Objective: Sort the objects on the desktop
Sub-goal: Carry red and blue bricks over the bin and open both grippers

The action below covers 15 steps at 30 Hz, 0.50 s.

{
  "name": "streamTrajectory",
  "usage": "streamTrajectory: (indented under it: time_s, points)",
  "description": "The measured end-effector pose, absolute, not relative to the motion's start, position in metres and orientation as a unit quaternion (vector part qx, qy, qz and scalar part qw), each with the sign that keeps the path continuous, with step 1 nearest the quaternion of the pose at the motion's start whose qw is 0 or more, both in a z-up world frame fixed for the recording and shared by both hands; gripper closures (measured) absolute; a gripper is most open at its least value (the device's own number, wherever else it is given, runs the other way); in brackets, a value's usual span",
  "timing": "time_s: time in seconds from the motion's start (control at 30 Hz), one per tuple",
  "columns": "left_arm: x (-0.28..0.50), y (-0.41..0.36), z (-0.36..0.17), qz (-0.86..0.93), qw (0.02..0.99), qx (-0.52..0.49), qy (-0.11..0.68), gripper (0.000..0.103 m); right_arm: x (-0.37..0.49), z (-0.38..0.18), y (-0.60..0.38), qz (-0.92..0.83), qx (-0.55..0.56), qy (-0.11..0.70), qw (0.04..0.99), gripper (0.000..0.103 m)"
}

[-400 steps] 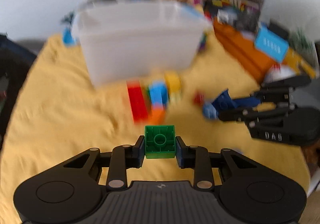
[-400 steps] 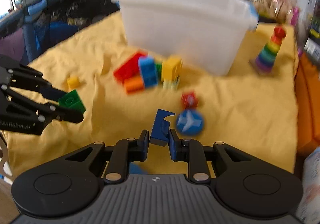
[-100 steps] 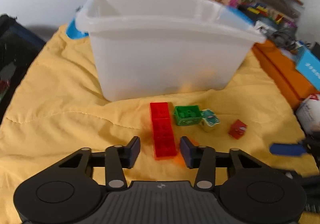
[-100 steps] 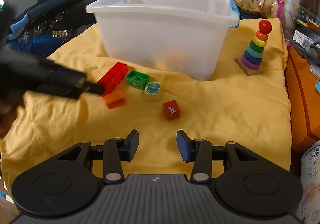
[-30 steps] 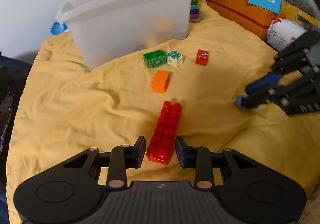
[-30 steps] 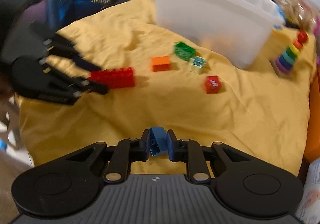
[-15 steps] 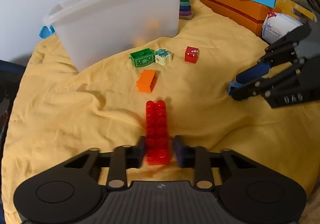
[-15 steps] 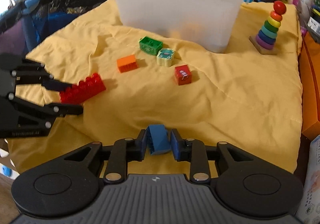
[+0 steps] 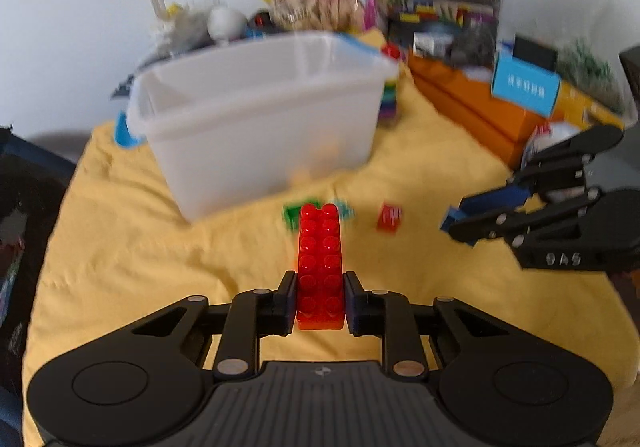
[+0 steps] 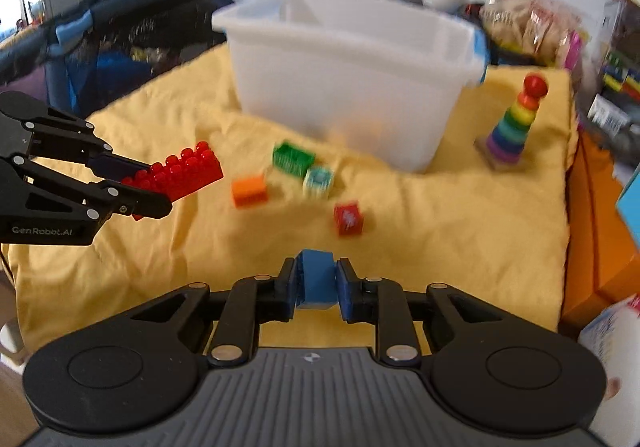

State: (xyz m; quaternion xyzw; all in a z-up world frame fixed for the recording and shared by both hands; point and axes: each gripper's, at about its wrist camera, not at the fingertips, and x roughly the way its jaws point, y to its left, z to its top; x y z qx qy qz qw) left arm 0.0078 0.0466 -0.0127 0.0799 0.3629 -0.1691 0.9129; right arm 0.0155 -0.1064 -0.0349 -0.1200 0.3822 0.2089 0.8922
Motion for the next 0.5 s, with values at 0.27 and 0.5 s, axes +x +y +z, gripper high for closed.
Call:
streamTrajectory:
  time_s: [0.27,0.5]
  points:
    - [0.028,0.05,0.026,-0.156,0.934,0.073,0.313,0.076,0.02,-0.009,-0.097,0.207,-0.137,0.333,0.91,0.079]
    - [0.056,0.055,0.048,-0.14,0.946,0.079,0.283,0.076,0.036,0.011,-0.093,0.212,-0.149,0.301,0.918,0.079]
